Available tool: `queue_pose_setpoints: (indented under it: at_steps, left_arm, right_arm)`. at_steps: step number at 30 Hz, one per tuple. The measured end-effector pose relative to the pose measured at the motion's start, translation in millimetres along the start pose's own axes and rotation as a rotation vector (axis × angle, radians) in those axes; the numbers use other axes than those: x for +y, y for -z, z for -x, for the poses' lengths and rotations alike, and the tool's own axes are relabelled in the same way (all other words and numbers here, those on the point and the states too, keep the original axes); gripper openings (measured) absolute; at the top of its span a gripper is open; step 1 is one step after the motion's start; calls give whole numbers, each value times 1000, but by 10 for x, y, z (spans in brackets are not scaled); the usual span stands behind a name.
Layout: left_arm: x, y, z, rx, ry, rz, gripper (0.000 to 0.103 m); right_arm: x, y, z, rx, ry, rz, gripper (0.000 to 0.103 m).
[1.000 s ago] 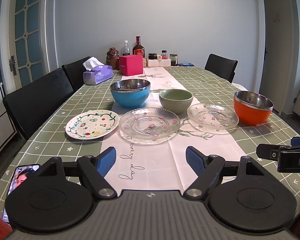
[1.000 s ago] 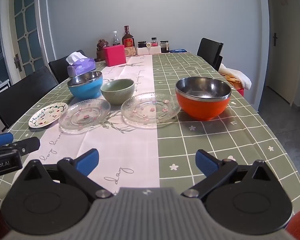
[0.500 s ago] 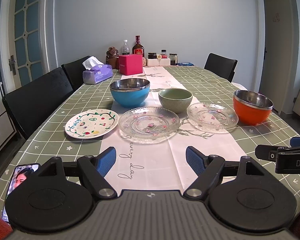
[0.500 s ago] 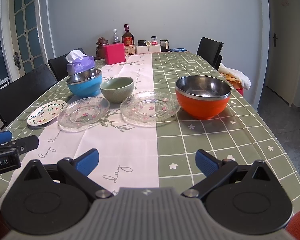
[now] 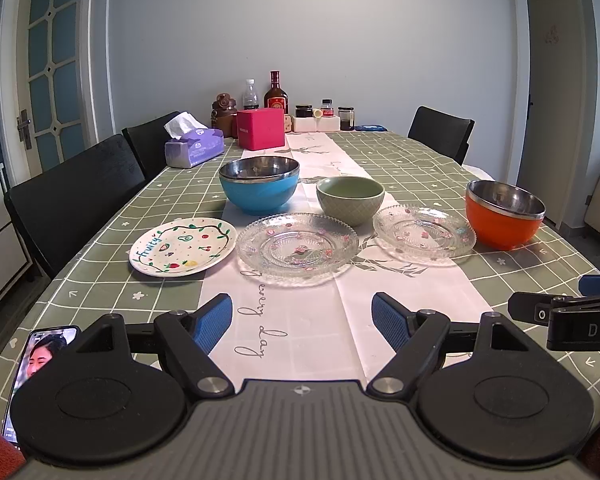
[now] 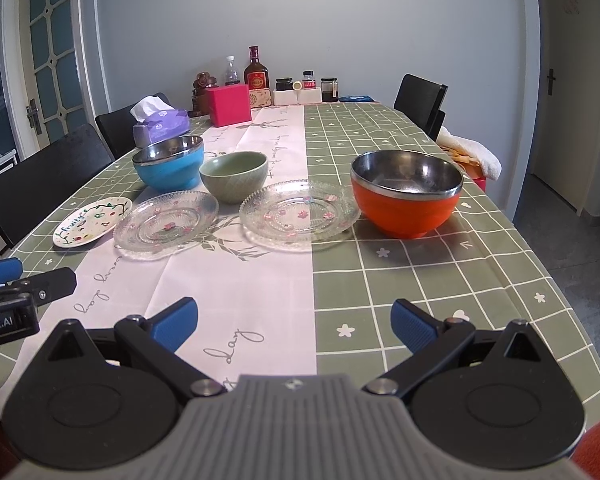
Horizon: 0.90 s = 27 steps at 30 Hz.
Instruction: Organize plates and bowls
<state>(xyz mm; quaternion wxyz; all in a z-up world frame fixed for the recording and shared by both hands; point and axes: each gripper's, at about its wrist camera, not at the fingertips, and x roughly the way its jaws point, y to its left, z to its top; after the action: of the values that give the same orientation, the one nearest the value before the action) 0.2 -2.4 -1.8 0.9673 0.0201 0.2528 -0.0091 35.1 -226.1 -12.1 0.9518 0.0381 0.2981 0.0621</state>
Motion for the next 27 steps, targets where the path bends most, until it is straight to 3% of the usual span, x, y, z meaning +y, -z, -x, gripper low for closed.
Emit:
queue_pose_setpoints:
  at_steps: [27]
  left_arm:
    - [4, -4, 2, 0, 1, 0, 93]
  right_arm:
    - [-13, 7, -9, 1, 5, 5, 100]
